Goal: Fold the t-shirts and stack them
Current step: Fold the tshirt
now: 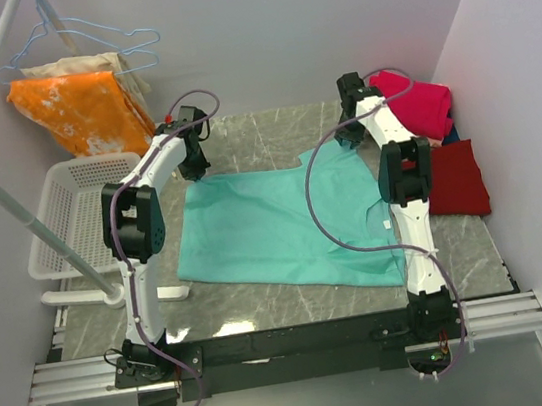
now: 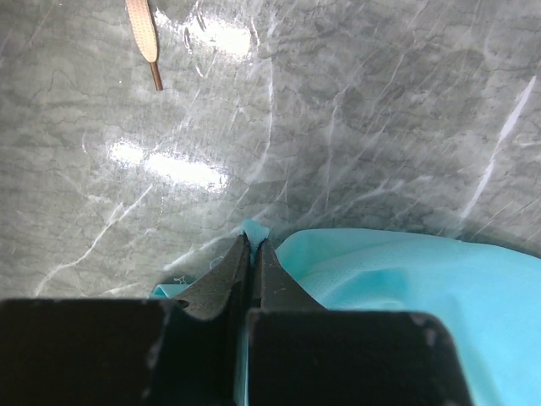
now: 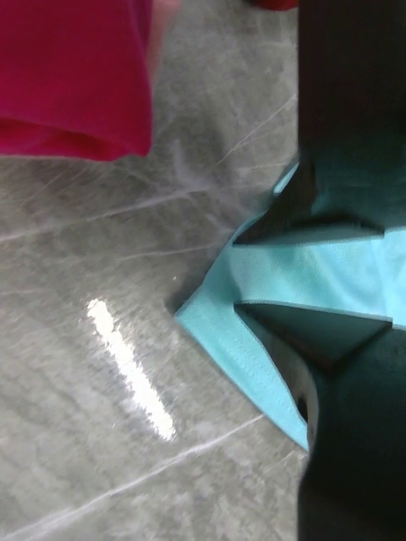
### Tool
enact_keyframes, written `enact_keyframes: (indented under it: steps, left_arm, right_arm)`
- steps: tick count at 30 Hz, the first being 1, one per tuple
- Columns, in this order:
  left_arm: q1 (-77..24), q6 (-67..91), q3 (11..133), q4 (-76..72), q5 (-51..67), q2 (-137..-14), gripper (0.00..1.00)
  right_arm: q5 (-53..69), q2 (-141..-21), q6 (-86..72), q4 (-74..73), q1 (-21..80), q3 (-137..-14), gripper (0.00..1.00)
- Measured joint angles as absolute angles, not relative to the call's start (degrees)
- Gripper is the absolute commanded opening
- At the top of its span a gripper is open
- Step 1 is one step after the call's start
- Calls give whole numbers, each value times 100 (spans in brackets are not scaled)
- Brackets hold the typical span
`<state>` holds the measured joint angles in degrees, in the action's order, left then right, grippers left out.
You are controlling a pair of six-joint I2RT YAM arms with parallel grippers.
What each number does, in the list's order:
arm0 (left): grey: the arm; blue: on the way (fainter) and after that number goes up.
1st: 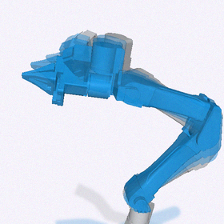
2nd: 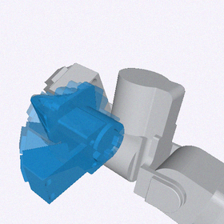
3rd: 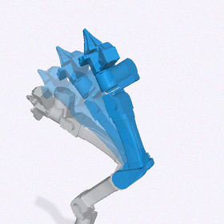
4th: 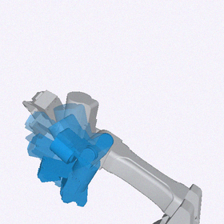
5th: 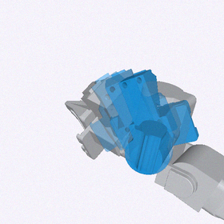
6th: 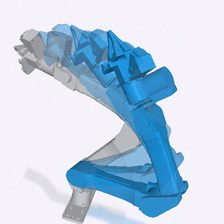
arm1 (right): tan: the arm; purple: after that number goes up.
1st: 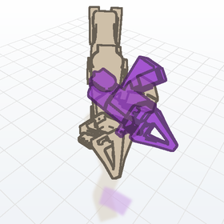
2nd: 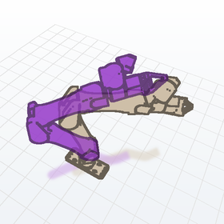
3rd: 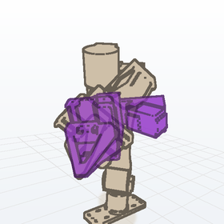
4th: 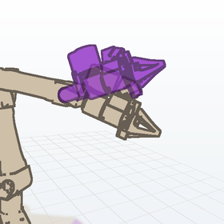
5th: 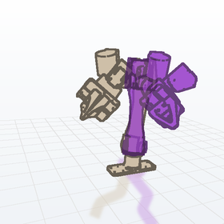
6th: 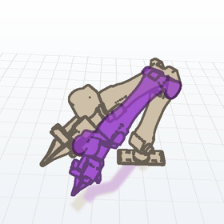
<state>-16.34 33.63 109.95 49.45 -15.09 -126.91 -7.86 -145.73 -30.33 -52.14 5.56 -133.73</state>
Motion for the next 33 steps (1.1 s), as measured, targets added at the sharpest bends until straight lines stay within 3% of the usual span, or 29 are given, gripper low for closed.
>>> enact_keyframes:
  steps: [4,6,14,17,19,33]
  left_arm:
    - [-1632,3365,10995,4958,-1511,-12691,2]
    - [-1634,3365,10995,4960,-1511,-12689,1]
    - [-1634,3365,10993,5011,-1538,-12676,1]
    - [-1632,3365,10993,5028,-1551,-12637,1]
    - [-1634,3365,10993,5028,-1564,-12617,1]
    - [-1634,3365,11000,5078,-1640,-12593,2]
  right_arm:
    - [-685,-14724,-3024,-5286,545,-13598,20]
    - [-648,-14752,-3022,-5293,534,-13642,0]
    - [-574,-14768,-3037,-5275,519,-13649,0]
    - [-578,-14763,-3037,-5216,515,-13622,40]
    - [-587,-14702,-3065,-5057,510,-13498,47]
    - [-554,-14781,-3188,-4803,447,-13600,47]
